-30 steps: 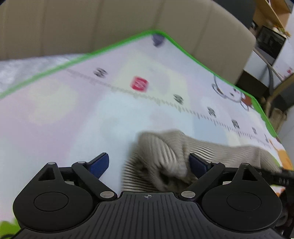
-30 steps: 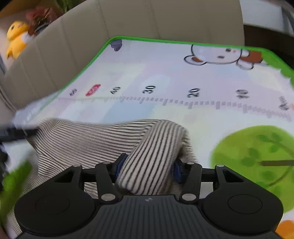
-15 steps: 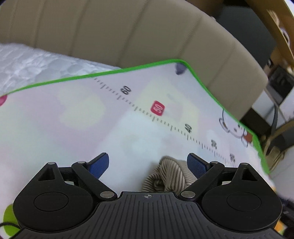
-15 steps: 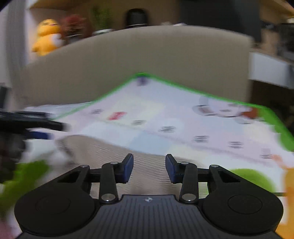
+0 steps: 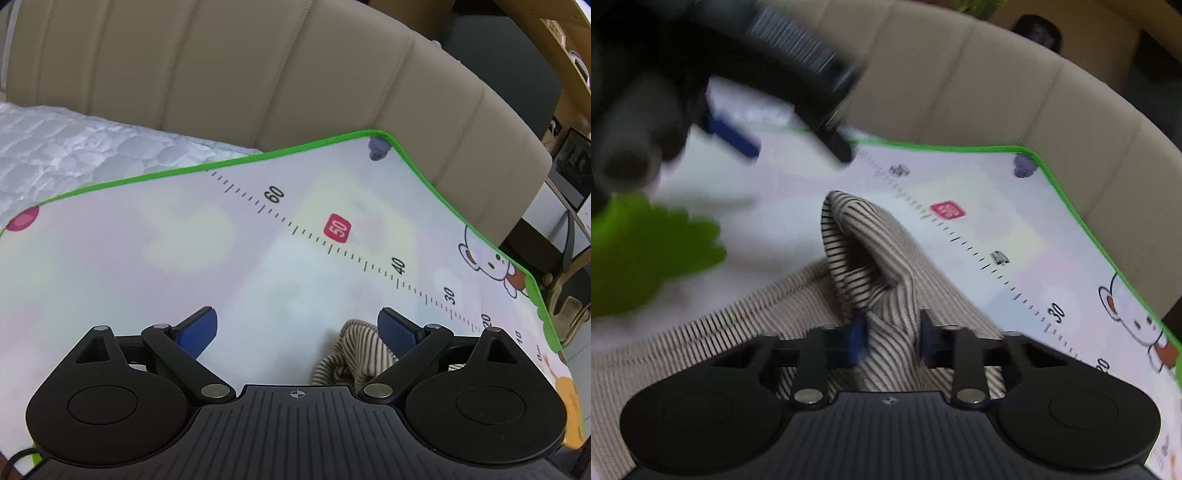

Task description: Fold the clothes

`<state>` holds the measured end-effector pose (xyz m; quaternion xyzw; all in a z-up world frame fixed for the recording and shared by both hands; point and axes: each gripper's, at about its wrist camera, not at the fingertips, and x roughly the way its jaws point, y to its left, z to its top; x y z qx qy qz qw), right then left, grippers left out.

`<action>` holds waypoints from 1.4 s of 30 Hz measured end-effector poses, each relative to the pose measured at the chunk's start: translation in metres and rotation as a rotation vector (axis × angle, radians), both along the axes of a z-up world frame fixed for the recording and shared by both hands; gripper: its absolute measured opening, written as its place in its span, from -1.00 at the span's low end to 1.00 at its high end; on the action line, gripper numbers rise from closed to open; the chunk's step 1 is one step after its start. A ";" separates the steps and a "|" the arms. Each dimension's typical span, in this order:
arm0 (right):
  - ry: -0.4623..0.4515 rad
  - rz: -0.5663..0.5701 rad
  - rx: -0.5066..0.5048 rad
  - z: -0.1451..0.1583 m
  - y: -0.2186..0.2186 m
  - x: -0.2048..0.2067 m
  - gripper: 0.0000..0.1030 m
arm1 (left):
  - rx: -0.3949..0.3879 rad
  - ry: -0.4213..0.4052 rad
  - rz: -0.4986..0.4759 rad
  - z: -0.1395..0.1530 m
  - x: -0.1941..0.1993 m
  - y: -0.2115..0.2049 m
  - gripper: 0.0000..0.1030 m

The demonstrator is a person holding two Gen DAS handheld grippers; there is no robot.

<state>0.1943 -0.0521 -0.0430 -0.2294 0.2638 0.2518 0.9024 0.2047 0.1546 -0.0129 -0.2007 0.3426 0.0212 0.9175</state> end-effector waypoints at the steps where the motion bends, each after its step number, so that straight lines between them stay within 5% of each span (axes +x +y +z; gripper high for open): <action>1: -0.008 -0.009 0.018 0.009 -0.006 -0.002 -0.63 | 0.000 0.003 -0.004 0.000 0.001 -0.001 0.90; 5: 0.012 0.039 0.015 0.020 -0.011 -0.017 -0.64 | 0.015 0.017 -0.038 -0.003 0.005 -0.009 0.92; 8: 0.070 0.075 -0.079 -0.010 0.003 -0.026 -0.59 | 0.040 0.014 -0.047 -0.003 0.006 -0.015 0.93; 9: 0.081 0.064 -0.081 -0.020 0.006 -0.028 -0.44 | 0.046 0.011 -0.046 -0.003 0.005 -0.015 0.93; 12: 0.103 0.036 -0.006 -0.026 0.006 -0.033 -0.06 | 0.040 -0.009 -0.043 0.001 -0.002 -0.012 0.92; 15: 0.140 0.022 0.113 0.000 -0.017 -0.039 -0.04 | -0.015 -0.048 -0.086 0.008 -0.014 -0.007 0.92; 19: 0.078 -0.083 0.203 0.034 -0.063 -0.047 -0.12 | -0.130 -0.093 -0.234 0.015 -0.023 -0.013 0.42; 21: 0.097 -0.198 0.225 0.030 -0.092 -0.039 -0.15 | -0.144 -0.083 -0.312 0.012 -0.021 -0.025 0.34; 23: 0.155 -0.314 0.236 0.018 -0.119 -0.026 -0.17 | -0.117 -0.031 -0.363 0.001 -0.015 -0.039 0.33; 26: 0.249 -0.405 0.258 -0.007 -0.149 -0.014 -0.60 | 0.025 0.116 -0.396 -0.028 -0.005 -0.060 0.35; 29: 0.264 -0.424 0.309 -0.006 -0.162 -0.016 -0.64 | 0.164 0.183 -0.403 -0.048 -0.007 -0.071 0.60; 33: 0.231 -0.422 0.369 0.022 -0.183 -0.030 -0.41 | 0.112 0.136 -0.340 -0.023 -0.021 -0.052 0.59; 35: 0.236 -0.444 0.437 0.031 -0.203 -0.040 -0.03 | 0.036 0.088 -0.288 -0.004 -0.027 -0.037 0.74; 37: 0.268 -0.464 0.505 0.025 -0.214 -0.035 0.06 | -0.063 0.069 -0.244 0.006 -0.025 -0.023 0.85; 42: 0.295 -0.467 0.541 0.003 -0.204 -0.009 0.11 | -0.128 0.203 -0.278 -0.020 0.006 -0.043 0.85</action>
